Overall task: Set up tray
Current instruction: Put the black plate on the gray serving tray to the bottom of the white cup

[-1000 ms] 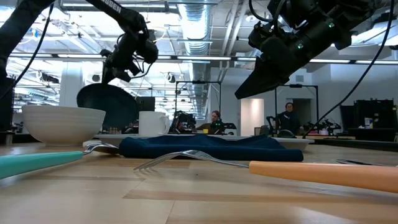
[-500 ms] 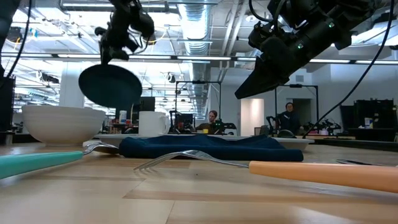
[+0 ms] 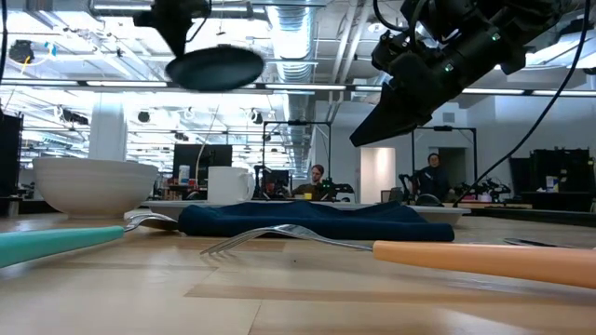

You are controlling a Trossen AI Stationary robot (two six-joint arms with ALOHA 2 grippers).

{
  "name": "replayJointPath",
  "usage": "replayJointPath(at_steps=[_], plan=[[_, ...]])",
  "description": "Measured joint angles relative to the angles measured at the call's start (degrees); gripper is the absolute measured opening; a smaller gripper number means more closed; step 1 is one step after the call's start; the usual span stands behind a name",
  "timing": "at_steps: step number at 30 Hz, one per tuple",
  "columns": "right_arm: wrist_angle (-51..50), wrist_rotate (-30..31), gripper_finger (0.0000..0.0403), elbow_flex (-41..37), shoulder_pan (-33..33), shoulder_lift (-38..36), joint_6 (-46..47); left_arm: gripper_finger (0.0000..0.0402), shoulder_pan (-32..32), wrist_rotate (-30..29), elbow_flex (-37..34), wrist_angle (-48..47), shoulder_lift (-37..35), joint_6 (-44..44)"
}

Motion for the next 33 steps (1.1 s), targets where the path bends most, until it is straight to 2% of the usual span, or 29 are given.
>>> replayJointPath(at_steps=[2, 5, 11, 16, 20, 25, 33], plan=[[0.00, -0.02, 0.0134, 0.00, 0.02, 0.00, 0.00, 0.0000, -1.46, 6.87, 0.01, 0.01, 0.04, -2.91], [0.00, -0.02, 0.0134, 0.00, 0.00, 0.00, 0.02, 0.0000, -5.37, 11.32, -1.07, 0.01, 0.12, -5.30], [-0.02, -0.02, 0.0134, 0.00, 0.00, 0.00, 0.02, 0.0000, -13.00, 11.81, -5.02, 0.02, 1.30, -7.35], [-0.04, -0.02, 0.0134, 0.00, 0.02, 0.00, 0.04, 0.0000, -15.71, 7.53, -11.58, 5.29, 1.38, -8.18], [-0.04, -0.06, 0.0134, 0.00, 0.02, 0.00, 0.04, 0.0000, -15.85, 7.52, -17.92, 11.67, 1.50, -8.32], [-0.04, -0.06, 0.0134, 0.00, 0.02, 0.00, 0.02, 0.0000, -15.01, 11.43, -26.46, 19.36, 1.49, -8.70], [-0.13, -0.06, 0.0134, 0.00, 0.02, 0.00, -0.04, 0.0000, -12.02, 14.25, -37.54, 29.32, 1.49, -8.76]])
